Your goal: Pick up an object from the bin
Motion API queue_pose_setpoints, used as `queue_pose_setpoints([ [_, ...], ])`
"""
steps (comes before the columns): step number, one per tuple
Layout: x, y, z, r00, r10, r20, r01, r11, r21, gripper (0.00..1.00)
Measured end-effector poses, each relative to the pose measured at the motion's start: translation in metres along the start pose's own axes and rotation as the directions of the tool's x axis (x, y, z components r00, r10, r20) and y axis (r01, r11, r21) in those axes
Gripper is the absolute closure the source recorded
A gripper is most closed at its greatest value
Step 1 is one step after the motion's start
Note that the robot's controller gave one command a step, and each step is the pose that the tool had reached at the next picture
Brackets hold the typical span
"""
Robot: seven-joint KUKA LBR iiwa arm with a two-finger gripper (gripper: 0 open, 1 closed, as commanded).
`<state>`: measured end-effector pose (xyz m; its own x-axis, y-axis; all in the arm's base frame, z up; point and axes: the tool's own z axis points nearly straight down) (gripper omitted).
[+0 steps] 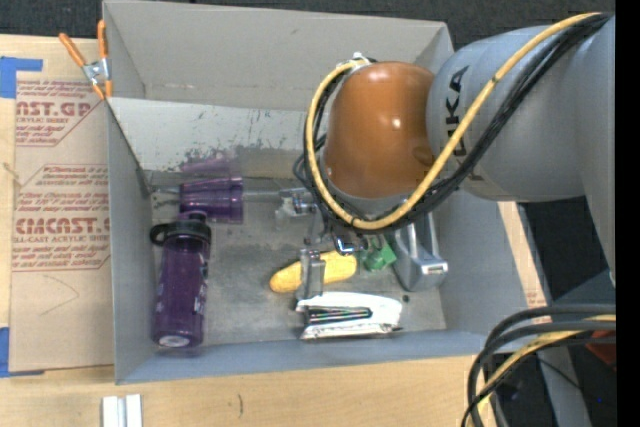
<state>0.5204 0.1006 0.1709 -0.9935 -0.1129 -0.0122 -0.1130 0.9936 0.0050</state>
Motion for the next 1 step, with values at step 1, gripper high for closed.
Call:
queue_pose_setpoints([
  [1, 0.0102, -0.0239, 0.0554, 1.000, 0.015, -0.006, -0.015, 1.000, 0.003, 0.00],
])
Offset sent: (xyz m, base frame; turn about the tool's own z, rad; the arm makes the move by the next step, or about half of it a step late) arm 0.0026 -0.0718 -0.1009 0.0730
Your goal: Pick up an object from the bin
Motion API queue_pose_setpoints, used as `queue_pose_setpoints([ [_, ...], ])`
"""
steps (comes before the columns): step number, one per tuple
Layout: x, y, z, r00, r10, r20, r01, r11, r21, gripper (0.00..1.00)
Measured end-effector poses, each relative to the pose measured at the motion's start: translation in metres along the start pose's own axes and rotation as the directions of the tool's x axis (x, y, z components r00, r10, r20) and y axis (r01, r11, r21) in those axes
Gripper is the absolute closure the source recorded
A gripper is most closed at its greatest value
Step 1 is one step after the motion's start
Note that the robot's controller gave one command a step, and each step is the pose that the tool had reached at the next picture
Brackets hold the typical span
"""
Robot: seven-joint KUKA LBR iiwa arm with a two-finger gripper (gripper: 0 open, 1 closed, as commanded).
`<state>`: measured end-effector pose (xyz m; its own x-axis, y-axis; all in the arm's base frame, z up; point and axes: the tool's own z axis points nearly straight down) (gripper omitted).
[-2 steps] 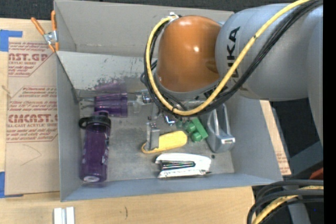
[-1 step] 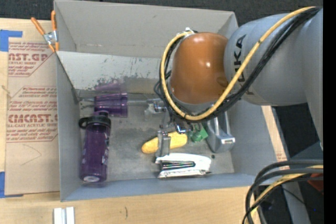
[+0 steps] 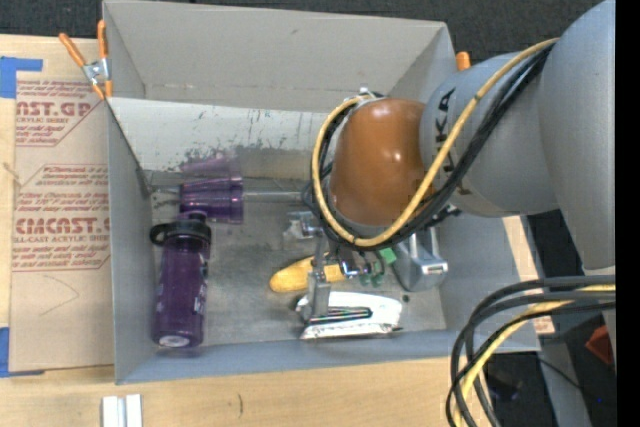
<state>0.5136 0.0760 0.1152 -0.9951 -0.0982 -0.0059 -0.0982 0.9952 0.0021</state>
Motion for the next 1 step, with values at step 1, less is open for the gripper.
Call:
queue_pose_setpoints([
  [1, -0.0020, -0.0282, 0.0332, 0.999, 0.035, 0.002, -0.035, 0.999, -0.005, 0.00],
])
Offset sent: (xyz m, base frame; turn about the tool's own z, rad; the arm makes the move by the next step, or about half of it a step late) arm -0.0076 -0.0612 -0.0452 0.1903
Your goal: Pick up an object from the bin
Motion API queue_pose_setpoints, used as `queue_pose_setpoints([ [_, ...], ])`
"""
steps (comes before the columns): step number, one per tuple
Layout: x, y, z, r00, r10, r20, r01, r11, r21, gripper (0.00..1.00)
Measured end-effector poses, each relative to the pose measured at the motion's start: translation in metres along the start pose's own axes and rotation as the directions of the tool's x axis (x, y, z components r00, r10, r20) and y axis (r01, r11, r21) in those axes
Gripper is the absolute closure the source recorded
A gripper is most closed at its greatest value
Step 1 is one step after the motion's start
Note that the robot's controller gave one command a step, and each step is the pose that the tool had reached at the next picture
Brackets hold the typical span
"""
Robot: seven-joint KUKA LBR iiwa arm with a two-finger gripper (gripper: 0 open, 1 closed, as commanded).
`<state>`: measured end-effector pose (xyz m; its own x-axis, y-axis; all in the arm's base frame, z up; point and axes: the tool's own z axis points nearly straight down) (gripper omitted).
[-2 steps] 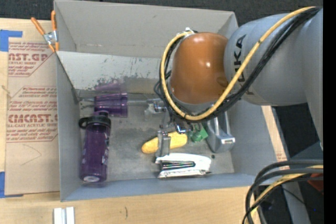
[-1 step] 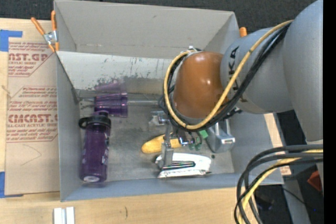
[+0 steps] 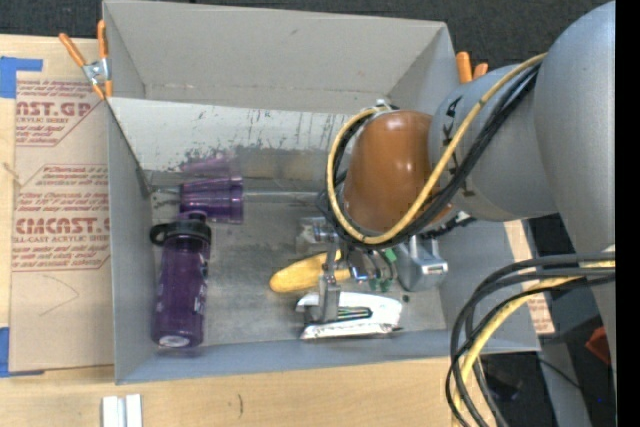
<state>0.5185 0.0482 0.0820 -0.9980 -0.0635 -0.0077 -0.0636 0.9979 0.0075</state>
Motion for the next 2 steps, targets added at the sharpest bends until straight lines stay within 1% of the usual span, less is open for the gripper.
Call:
queue_pose_setpoints([
  [1, 0.0135, -0.0297, 0.0090, 0.988, 0.154, -0.001, -0.154, 0.988, 0.001, 1.00],
  [2, 0.0135, -0.0297, 0.0090, 0.988, 0.154, -0.001, -0.154, 0.988, 0.001, 1.00],
])
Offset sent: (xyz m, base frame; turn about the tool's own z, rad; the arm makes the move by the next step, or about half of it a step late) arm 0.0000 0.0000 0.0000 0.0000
